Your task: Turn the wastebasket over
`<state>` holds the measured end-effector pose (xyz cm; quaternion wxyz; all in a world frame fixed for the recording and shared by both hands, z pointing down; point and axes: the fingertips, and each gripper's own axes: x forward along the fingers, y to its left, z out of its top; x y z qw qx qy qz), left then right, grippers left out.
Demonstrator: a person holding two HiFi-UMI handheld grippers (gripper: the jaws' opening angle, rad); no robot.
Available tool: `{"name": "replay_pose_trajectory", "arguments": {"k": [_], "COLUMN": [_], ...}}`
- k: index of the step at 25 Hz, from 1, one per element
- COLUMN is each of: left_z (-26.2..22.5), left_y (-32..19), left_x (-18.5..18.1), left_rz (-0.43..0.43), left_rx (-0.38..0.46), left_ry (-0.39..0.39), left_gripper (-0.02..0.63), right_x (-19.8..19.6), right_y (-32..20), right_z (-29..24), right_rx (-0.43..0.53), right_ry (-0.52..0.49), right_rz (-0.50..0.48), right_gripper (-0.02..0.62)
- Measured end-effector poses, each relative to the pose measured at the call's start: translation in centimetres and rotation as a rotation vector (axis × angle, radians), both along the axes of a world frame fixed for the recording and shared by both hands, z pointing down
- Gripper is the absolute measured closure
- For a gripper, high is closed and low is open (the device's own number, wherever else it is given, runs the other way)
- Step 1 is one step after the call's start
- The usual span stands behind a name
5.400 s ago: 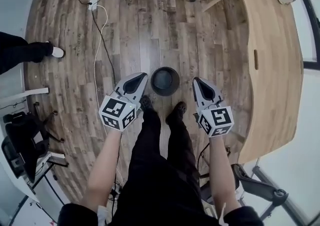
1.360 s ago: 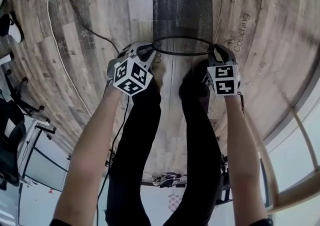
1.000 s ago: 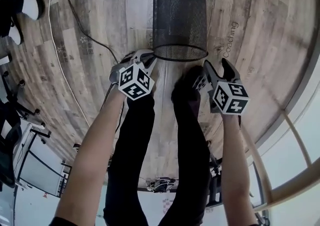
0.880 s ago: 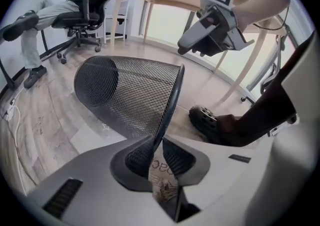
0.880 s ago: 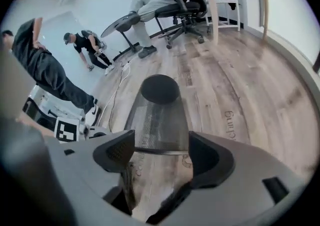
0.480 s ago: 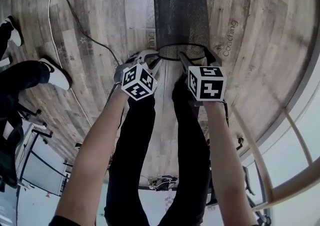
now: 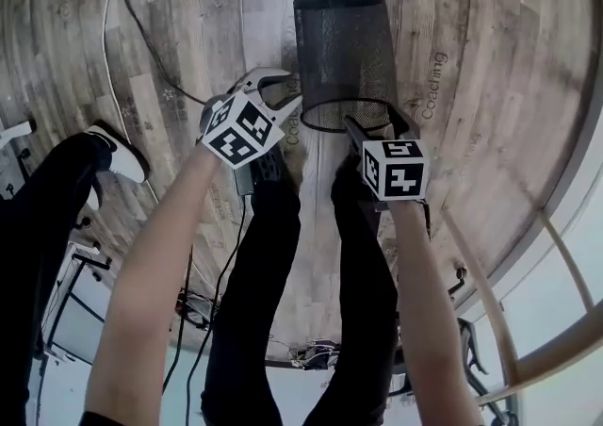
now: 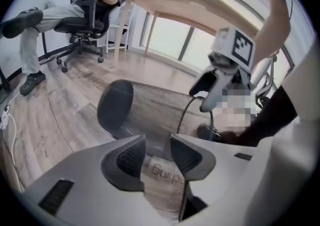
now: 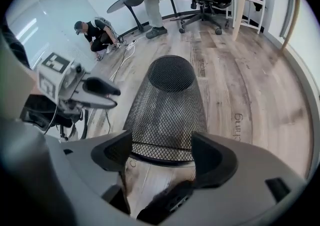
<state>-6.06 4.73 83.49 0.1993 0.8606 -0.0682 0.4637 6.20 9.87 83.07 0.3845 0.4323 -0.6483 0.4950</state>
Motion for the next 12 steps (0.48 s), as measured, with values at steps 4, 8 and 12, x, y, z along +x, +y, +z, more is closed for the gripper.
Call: {"name": "replay_pose_trajectory", "arguments": {"k": [4, 8, 12], "left_z": [-0.1, -0.4, 1.5], "left_y": [-8.3, -12.9, -13.0], "left_x": [2.3, 6.4, 8.8], "left_rz": [0.013, 0.039, 0.158], "left_rx": [0.004, -0.075, -0.134], "left_ry": [0.051, 0.123, 0.082], "left_gripper": [0.31, 0.239, 0.2], "right_x": [-0.2, -0.3, -0.2], "right_y": [-0.1, 0.0, 0.2], "right_z": [0.0, -0.2, -0.5], "right_rx": [0.018, 0.031, 0.046], "right_ry": [-0.004, -0.009, -0.019], "right_rz": [0.0, -0.003, 0.0], "right_gripper": [0.239, 0.238, 0.238]}}
